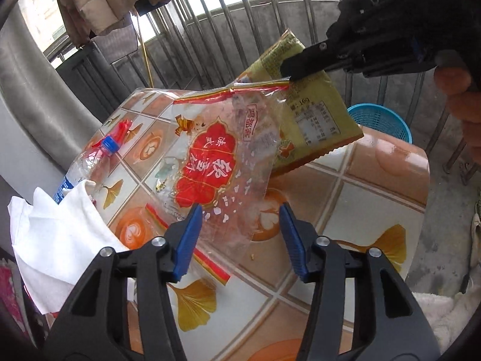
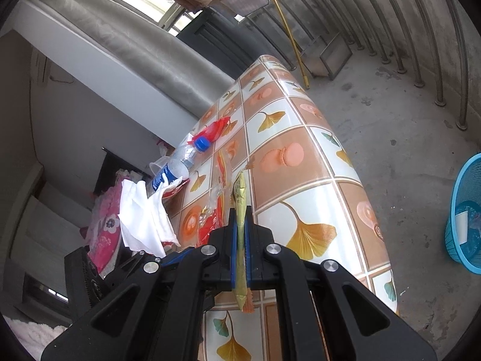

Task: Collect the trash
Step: 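Lift the red-print bag with the left tool while the right tool carries the yellow packet toward the basket, then open the left tool over the basket while the right tool releases the yellow packet there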

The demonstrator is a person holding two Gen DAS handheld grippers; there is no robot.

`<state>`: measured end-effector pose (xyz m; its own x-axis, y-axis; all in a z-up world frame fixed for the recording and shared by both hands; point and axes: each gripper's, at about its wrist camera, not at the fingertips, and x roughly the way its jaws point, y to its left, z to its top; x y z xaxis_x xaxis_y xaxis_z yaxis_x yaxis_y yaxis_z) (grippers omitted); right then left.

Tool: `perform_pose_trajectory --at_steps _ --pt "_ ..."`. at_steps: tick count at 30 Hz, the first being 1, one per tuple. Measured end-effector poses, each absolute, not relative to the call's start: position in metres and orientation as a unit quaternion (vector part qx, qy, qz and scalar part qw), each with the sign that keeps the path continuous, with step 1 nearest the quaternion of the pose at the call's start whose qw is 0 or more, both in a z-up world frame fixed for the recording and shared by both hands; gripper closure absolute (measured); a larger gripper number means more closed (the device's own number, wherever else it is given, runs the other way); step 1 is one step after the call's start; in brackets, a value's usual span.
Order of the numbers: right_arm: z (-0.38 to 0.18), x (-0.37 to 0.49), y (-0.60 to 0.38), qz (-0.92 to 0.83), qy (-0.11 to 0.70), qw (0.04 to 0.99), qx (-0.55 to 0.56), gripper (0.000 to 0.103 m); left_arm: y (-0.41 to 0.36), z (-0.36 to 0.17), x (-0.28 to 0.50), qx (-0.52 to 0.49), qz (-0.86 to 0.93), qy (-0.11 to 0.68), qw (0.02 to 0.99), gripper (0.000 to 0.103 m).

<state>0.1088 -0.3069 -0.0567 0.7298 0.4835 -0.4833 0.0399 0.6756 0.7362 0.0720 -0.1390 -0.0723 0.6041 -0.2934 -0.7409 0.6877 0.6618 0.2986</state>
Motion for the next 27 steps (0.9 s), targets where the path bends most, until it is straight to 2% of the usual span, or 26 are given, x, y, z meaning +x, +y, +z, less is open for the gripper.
perform_pose_trajectory --at_steps 1,3,8,19,27 --pt "-0.056 0.110 -0.308 0.131 0.342 0.848 0.382 0.098 -0.141 -0.074 0.074 0.294 -0.285 0.340 0.846 0.068" --pt "-0.055 0.109 -0.311 0.130 0.339 0.849 0.383 0.098 -0.142 -0.075 0.077 0.289 -0.285 0.348 0.845 0.088" --pt "-0.056 0.104 -0.319 0.122 0.332 0.850 0.390 0.098 -0.141 -0.074 0.080 0.282 -0.288 0.356 0.843 0.102" --pt "-0.052 0.059 -0.368 0.062 0.290 0.859 0.418 0.098 -0.140 -0.031 0.082 0.224 -0.312 0.333 0.861 0.103" --pt "-0.049 -0.011 -0.438 -0.053 0.230 0.864 0.444 0.098 -0.190 0.012 0.080 0.190 -0.389 0.310 0.846 0.103"
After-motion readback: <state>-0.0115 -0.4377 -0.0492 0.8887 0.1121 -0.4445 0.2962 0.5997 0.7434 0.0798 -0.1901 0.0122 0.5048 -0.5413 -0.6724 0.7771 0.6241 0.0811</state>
